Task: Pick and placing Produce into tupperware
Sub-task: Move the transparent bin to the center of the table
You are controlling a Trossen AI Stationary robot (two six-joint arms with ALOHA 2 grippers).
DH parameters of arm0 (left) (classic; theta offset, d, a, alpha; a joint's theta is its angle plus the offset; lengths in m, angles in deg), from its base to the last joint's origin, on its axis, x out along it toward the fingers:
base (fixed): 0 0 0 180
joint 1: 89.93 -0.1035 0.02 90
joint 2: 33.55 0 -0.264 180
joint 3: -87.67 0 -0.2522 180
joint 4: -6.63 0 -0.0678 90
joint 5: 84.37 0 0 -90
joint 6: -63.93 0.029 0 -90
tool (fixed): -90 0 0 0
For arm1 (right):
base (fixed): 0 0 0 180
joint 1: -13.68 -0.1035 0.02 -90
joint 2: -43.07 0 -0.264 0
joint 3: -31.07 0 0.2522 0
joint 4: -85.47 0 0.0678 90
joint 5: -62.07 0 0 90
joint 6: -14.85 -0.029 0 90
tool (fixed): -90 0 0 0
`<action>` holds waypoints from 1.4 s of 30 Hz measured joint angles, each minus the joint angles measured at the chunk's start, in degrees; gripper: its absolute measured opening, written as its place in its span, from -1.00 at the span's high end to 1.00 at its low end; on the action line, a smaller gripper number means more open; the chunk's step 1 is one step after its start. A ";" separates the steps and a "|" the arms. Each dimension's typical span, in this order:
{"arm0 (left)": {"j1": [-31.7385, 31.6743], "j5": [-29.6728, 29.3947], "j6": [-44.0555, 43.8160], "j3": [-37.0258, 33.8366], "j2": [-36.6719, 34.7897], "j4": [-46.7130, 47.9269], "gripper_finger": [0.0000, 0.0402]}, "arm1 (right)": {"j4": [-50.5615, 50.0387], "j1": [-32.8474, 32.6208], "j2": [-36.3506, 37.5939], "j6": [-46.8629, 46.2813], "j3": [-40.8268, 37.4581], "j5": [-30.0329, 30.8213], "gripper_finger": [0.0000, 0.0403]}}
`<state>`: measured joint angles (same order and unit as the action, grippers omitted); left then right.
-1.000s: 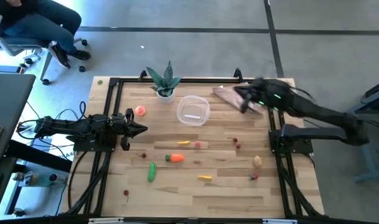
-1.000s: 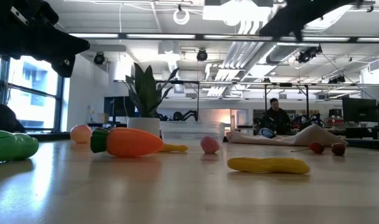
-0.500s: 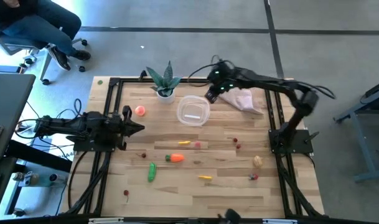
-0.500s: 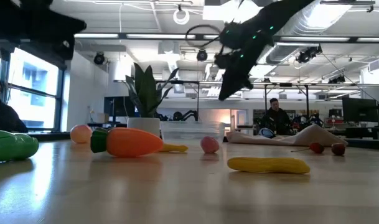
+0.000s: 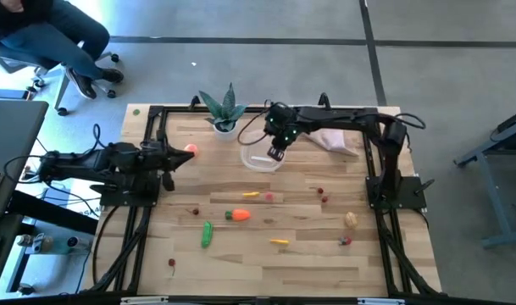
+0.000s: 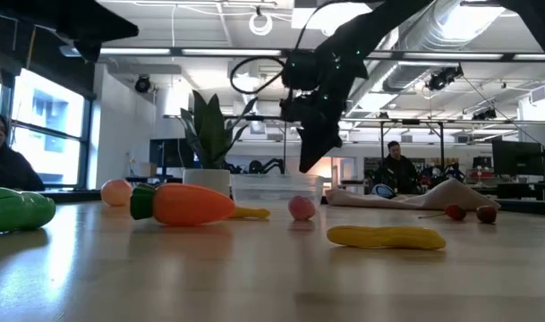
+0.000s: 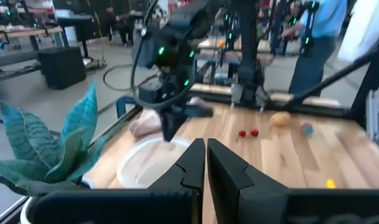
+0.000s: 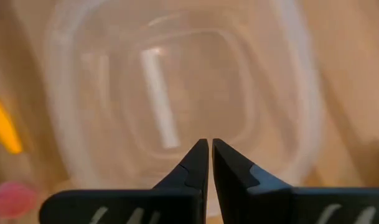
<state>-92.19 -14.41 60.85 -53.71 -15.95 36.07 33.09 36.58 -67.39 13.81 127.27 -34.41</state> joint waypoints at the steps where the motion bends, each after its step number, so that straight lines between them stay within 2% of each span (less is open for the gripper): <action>1: 0.00 -0.42 0.14 0.00 1.05 -0.02 0.96 | 0.17 -0.86 0.01 0.00 0.02 -0.01 0.94; 7: 0.00 -1.53 -0.17 -0.02 7.58 -2.90 0.96 | 0.31 -4.92 -0.47 -1.80 -0.01 0.82 0.95; 14: 0.00 4.50 -1.63 -0.07 16.24 -3.06 0.96 | -0.38 -7.44 -1.52 -3.40 -0.01 4.51 0.95; 23: -0.02 3.57 -1.19 -0.04 25.01 -7.20 0.96 | -1.53 -8.39 -5.47 -4.08 -0.03 4.55 0.95; 42: -0.02 3.52 -1.69 -0.07 26.42 -7.06 0.96 | -7.52 -19.58 -6.62 -10.40 -0.05 7.89 0.95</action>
<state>-92.21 -10.88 59.16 -53.78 10.46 29.01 25.56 17.00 -74.01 3.41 127.22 -26.52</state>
